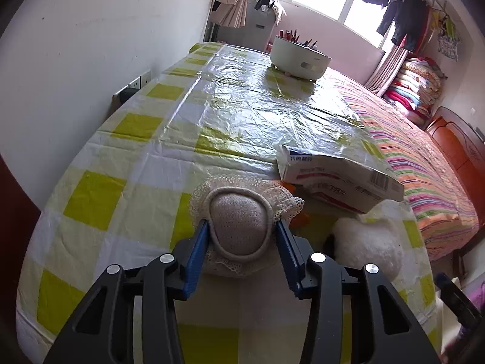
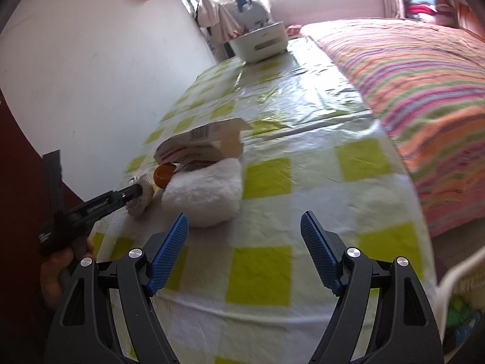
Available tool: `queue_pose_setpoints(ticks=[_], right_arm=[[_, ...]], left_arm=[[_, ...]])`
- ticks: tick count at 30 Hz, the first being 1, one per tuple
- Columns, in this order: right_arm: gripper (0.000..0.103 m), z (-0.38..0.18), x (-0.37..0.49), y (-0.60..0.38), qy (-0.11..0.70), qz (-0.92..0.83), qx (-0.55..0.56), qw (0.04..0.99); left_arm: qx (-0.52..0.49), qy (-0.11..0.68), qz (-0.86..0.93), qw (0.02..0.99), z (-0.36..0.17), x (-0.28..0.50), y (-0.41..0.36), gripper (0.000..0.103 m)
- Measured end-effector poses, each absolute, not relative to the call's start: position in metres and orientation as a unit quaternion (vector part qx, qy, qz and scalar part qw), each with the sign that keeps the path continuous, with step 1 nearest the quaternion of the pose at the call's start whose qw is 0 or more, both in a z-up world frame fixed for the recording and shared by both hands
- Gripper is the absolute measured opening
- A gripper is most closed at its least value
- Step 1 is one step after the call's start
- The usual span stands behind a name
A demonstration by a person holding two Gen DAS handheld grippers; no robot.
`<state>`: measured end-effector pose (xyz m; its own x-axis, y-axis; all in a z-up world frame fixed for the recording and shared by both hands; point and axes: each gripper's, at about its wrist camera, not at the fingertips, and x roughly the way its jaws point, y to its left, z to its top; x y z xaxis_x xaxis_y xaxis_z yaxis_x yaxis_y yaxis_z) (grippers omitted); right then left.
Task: Collect trash
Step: 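Grasp the white fluffy pad with right tool while left tool holds lace pad, then carry the lace pad and white fluffy pad over the cream bin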
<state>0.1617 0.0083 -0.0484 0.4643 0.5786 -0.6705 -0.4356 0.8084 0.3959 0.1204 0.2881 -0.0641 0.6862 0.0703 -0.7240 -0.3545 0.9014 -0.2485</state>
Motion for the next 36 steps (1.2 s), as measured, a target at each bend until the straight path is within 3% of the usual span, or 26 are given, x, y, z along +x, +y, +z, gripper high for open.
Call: queue_pose_setpoints(ticks=[12, 23, 26, 27, 30, 36], right_arm=[[0.091, -0.063, 0.185, 0.078, 0.444, 0.327, 0.011, 0.834], [0.092, -0.075, 0.194, 0.114, 0.458, 0.287, -0.046, 0.840], [0.089, -0.077, 0.194, 0.119, 0.452, 0.284, -0.058, 0.844], [0.081, -0.076, 0.193, 0.118, 0.442, 0.282, -0.061, 0.850], [0.075, -0.073, 0.192, 0.116, 0.430, 0.292, -0.069, 0.852], [0.074, -0.075, 0.191, 0.085, 0.448, 0.300, -0.003, 0.842]], left_arm=[[-0.197, 0.363, 0.109, 0.904, -0.052, 0.096, 0.288, 0.043], [-0.205, 0.361, 0.108, 0.903, -0.049, 0.085, 0.293, 0.043], [-0.206, 0.361, 0.106, 0.903, -0.049, 0.083, 0.292, 0.043], [-0.206, 0.362, 0.105, 0.903, -0.048, 0.083, 0.291, 0.043], [-0.201, 0.363, 0.101, 0.904, -0.049, 0.082, 0.287, 0.043], [-0.182, 0.363, 0.094, 0.909, -0.047, 0.080, 0.275, 0.043]])
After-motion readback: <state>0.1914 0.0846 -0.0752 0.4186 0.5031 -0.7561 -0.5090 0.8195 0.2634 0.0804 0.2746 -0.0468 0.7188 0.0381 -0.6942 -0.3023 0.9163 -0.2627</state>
